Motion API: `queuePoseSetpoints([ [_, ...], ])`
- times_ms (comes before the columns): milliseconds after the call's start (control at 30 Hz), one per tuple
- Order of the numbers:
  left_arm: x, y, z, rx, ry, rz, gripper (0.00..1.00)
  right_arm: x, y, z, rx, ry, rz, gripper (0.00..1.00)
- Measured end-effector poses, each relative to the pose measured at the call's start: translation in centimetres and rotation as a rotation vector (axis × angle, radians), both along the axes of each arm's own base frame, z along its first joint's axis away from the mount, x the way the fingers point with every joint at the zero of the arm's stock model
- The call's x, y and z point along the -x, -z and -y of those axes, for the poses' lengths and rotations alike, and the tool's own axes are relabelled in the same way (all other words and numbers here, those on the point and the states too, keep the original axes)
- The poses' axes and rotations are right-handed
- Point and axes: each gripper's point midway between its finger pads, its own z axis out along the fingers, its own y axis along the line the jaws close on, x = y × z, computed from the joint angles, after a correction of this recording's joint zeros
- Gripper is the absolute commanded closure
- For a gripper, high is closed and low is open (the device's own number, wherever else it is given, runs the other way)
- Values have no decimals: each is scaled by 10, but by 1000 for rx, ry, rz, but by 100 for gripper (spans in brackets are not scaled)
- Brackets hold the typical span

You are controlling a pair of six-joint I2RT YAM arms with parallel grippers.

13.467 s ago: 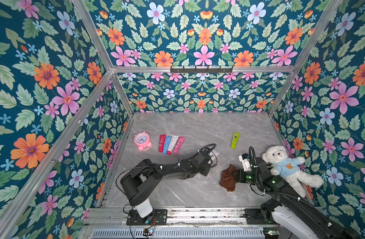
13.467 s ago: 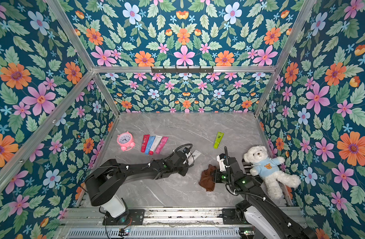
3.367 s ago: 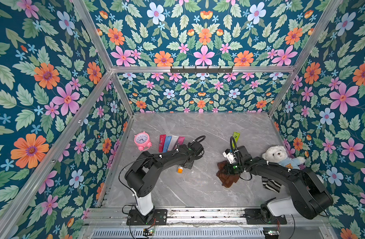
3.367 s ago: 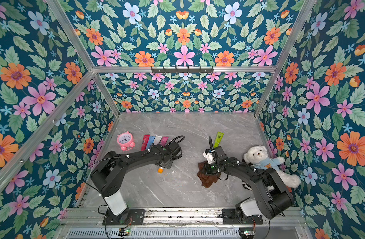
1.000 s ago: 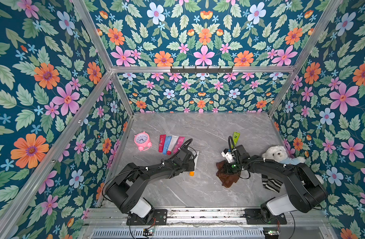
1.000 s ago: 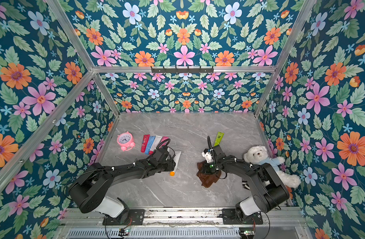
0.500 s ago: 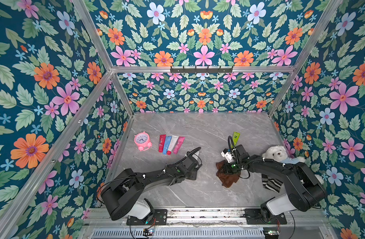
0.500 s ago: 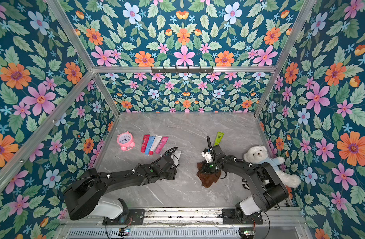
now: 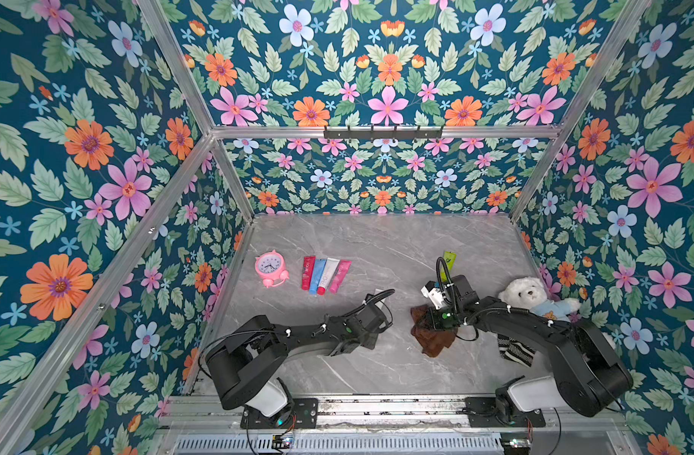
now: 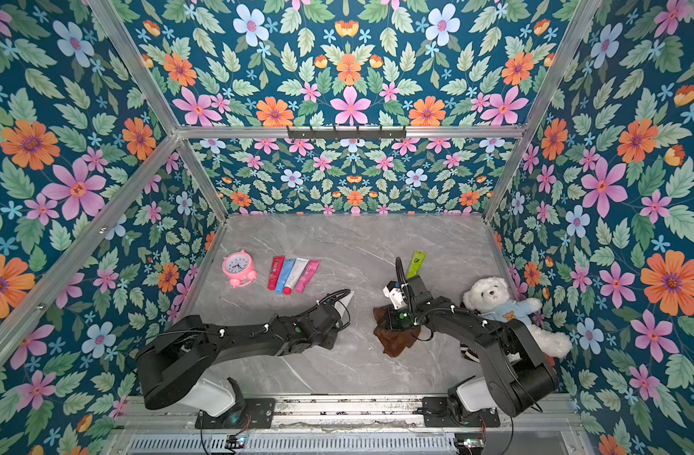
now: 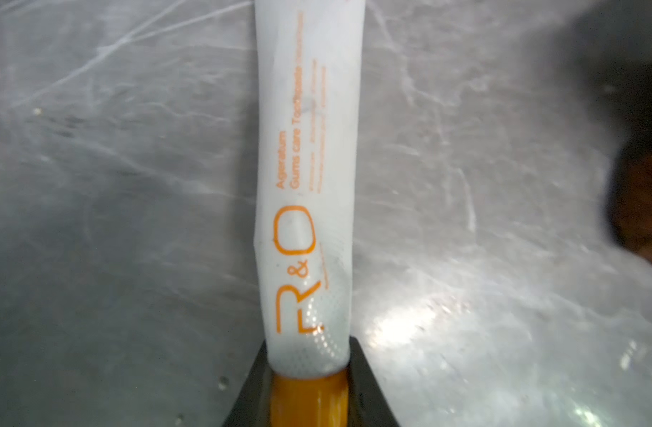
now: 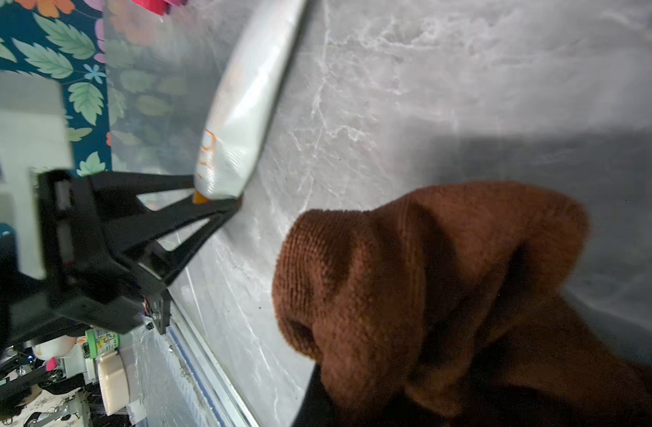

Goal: Wipe the surface of the toothpaste tube
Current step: Move the toothpaste to the center of the board, then wipe the dirt from the toothpaste tube.

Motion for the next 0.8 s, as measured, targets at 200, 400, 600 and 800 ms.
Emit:
queuePoseSetpoints([
  [200,25,-1,6,-12,148,25,89,-11,-31,-21,-54,-39,79,100],
  [400,32,1,6,-4,199,50,93,-35,-14,-47,-17,-66,44,100],
  [600,31,3,10,16,214,74,96,-47,19,-63,50,-81,-8,100],
  [800,30,3,11,21,216,84,99,-46,36,-64,44,-91,-19,100],
])
